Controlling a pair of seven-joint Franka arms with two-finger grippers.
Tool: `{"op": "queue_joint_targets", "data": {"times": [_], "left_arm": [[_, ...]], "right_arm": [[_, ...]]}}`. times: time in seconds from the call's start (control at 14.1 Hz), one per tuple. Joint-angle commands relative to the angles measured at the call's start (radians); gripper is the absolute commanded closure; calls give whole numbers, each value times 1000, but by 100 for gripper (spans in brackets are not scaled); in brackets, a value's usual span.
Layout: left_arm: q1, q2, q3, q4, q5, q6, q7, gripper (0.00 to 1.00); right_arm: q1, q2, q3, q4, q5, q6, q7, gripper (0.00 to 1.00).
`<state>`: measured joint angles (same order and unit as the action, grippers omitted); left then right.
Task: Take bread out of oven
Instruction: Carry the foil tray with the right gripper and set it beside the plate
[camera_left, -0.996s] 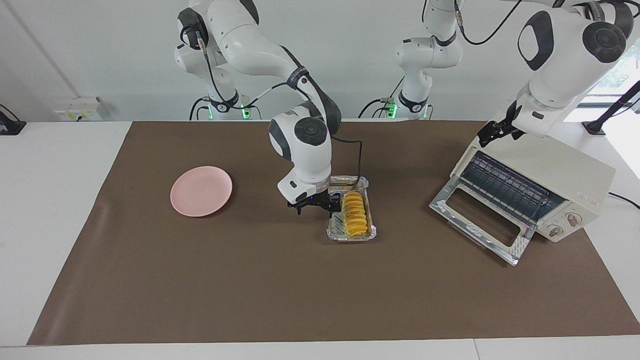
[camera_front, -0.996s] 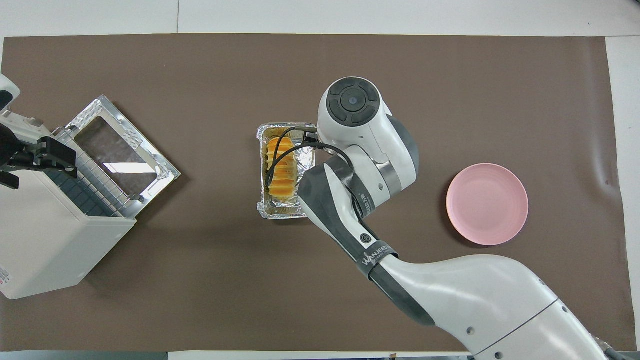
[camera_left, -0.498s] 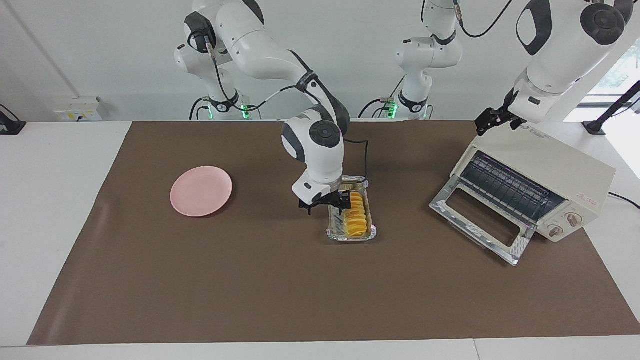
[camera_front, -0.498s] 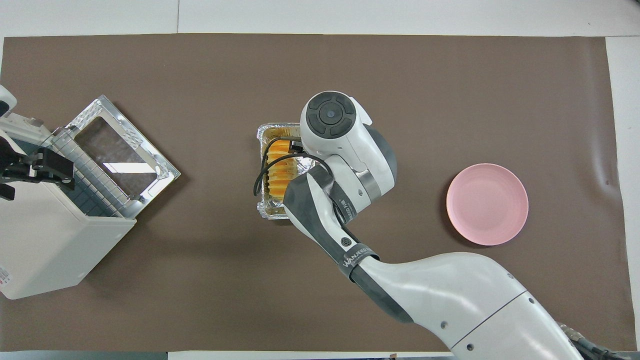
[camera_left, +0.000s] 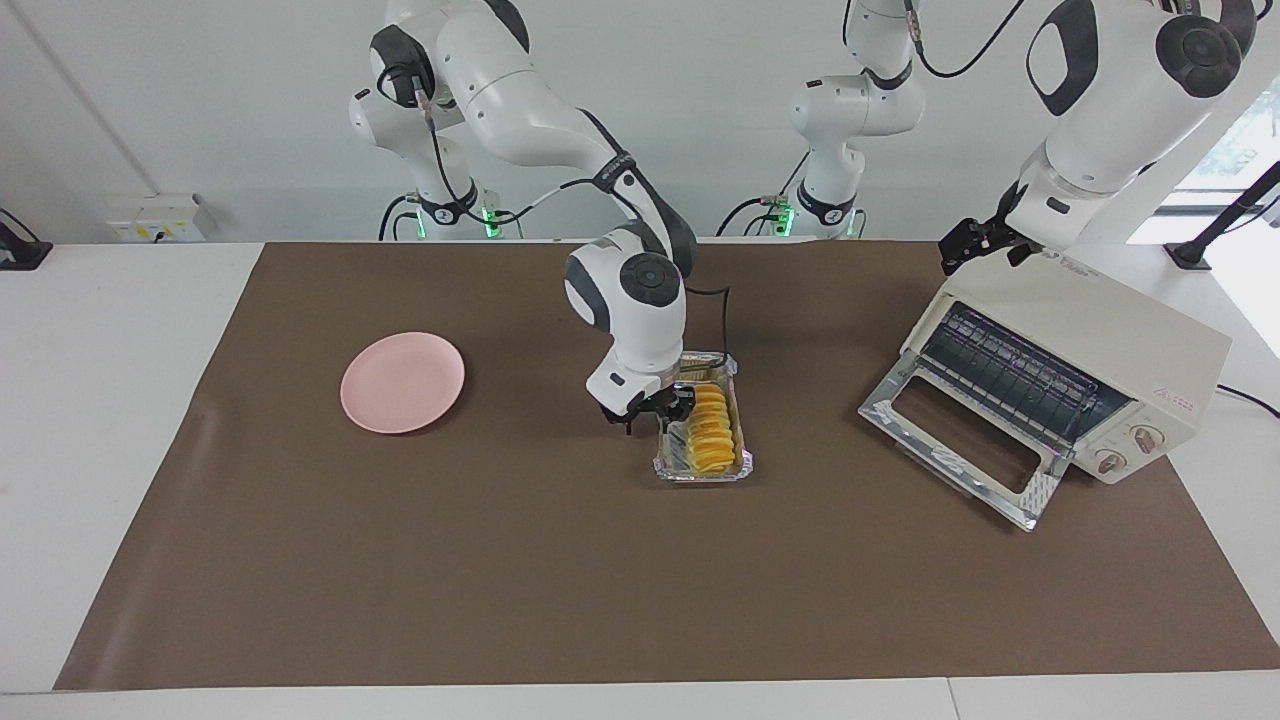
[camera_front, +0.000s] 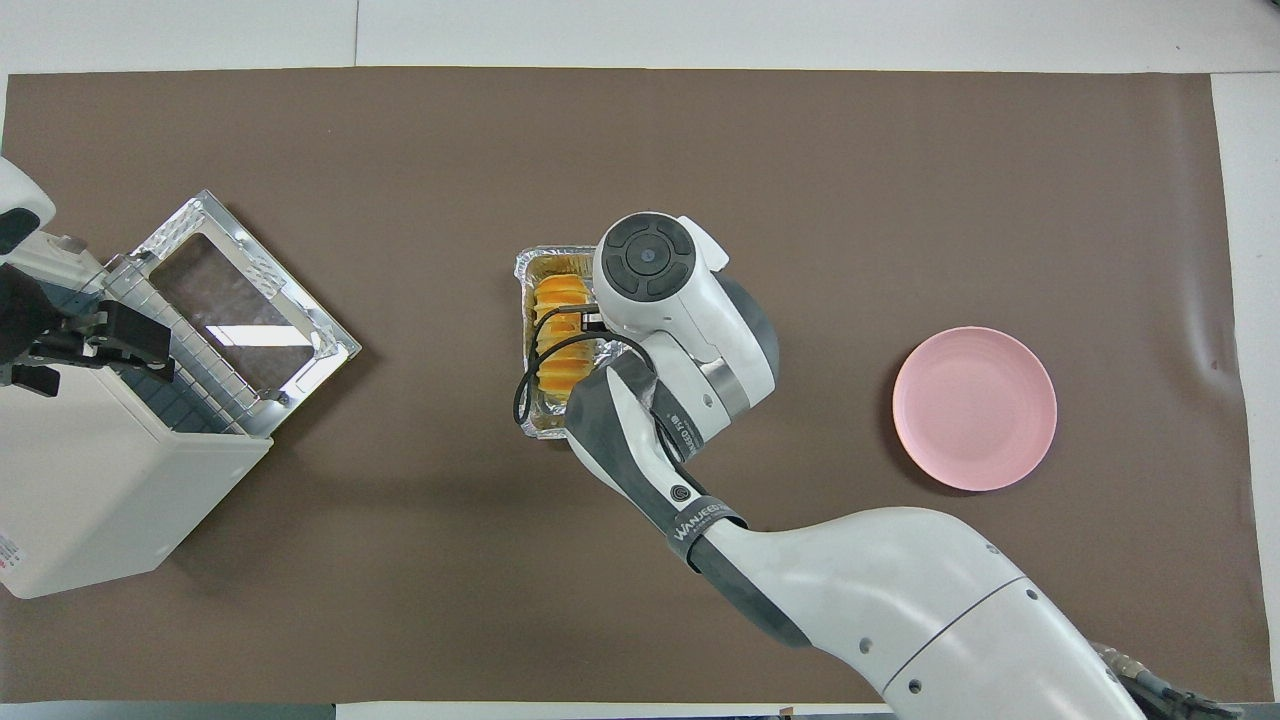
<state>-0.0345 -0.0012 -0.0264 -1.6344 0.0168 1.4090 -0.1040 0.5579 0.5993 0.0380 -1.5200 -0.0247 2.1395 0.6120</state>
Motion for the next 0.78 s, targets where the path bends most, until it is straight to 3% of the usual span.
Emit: {"op": "queue_joint_targets", "data": {"times": [0.0, 0.28, 0.43, 0.57, 0.71], "left_arm": [[12, -26, -6, -32, -18, 24, 3, 0], [25, -28, -1, -30, -18, 25, 1, 0], [25, -28, -1, -30, -18, 24, 1, 0], [22, -28, -1, -30, -18, 24, 3, 0], [24, -28, -1, -30, -18, 24, 1, 0]], "right_arm": [[5, -16, -4, -9, 2, 3, -8, 100], [-1, -16, -4, 33, 12, -44, -9, 100], [-27, -23, -7, 95, 17, -136, -18, 100], [-100, -13, -3, 196, 14, -246, -52, 100], [-188, -12, -6, 239, 67, -276, -160, 100]]}}
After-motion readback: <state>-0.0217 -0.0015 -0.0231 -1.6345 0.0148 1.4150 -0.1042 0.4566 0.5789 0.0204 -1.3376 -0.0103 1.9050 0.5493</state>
